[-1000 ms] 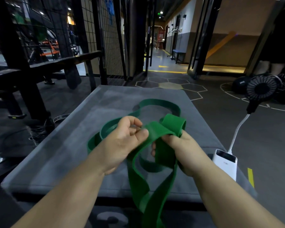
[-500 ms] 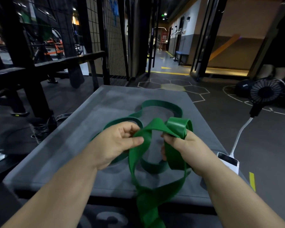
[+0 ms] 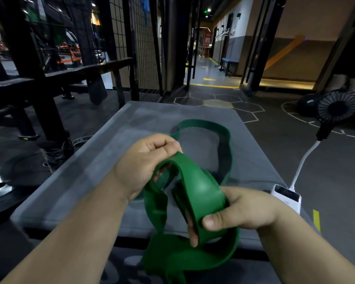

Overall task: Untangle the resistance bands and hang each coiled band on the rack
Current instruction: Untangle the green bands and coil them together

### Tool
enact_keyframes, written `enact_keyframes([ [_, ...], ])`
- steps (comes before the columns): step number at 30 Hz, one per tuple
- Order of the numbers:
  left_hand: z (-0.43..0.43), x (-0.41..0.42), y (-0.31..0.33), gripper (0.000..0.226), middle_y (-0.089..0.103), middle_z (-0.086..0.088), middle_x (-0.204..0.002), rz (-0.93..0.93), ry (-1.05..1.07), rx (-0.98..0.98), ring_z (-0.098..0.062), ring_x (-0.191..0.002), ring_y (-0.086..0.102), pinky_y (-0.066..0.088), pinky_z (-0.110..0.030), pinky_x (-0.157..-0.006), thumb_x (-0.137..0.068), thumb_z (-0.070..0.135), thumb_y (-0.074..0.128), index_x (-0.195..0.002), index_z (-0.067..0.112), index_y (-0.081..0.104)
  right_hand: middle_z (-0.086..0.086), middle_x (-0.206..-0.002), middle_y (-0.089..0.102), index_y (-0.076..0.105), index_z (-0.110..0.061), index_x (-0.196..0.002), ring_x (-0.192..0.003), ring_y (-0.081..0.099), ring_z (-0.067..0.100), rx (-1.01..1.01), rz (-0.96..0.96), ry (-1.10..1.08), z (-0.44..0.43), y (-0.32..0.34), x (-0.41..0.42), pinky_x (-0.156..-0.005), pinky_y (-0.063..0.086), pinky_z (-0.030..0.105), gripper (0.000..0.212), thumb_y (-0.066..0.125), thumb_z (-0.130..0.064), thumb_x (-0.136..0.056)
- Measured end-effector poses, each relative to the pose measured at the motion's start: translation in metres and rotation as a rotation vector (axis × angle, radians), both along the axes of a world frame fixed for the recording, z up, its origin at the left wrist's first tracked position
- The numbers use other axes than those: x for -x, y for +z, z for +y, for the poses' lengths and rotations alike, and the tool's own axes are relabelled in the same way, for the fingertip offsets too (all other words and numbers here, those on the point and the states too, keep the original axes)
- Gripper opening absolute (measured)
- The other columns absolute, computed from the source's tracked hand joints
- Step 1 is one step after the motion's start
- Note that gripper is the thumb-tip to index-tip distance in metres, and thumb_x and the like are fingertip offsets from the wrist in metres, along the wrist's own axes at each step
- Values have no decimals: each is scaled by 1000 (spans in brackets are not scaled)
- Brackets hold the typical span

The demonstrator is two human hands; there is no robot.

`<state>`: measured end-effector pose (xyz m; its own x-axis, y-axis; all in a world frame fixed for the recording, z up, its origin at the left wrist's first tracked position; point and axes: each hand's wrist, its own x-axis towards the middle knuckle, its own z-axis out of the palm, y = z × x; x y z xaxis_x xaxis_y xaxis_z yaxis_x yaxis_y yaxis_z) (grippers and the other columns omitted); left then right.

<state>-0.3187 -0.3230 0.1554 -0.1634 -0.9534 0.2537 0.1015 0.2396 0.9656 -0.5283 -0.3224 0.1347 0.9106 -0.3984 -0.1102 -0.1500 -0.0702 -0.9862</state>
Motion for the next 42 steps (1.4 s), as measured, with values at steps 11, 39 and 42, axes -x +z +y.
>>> enact_keyframes([
  [11,-6,9,-34,6,55,4,-71,-36,-267,-176,-6,-61,51,43,-17,-57,-92,19,56,-95,14,58,20,-109,59,62,12,-103,-104,54,33,-44,-98,214,-10,-6,-5,-94,42,45,46,73,-28,-83],
  [39,-4,7,-39,78,59,-27,-125,51,-451,-169,-45,-120,53,36,-59,-107,-74,47,79,-129,-2,53,7,-100,70,57,-4,-112,-88,71,19,-529,-667,87,-21,-27,2,-81,51,33,36,48,-36,-98],
  [42,-8,-2,-37,67,63,-11,-128,-33,-452,-128,-28,-123,56,44,-37,-101,-80,48,72,-132,9,56,6,-100,71,54,-3,-115,-82,71,16,-548,-668,102,-20,-28,2,-74,49,30,36,47,-34,-98],
])
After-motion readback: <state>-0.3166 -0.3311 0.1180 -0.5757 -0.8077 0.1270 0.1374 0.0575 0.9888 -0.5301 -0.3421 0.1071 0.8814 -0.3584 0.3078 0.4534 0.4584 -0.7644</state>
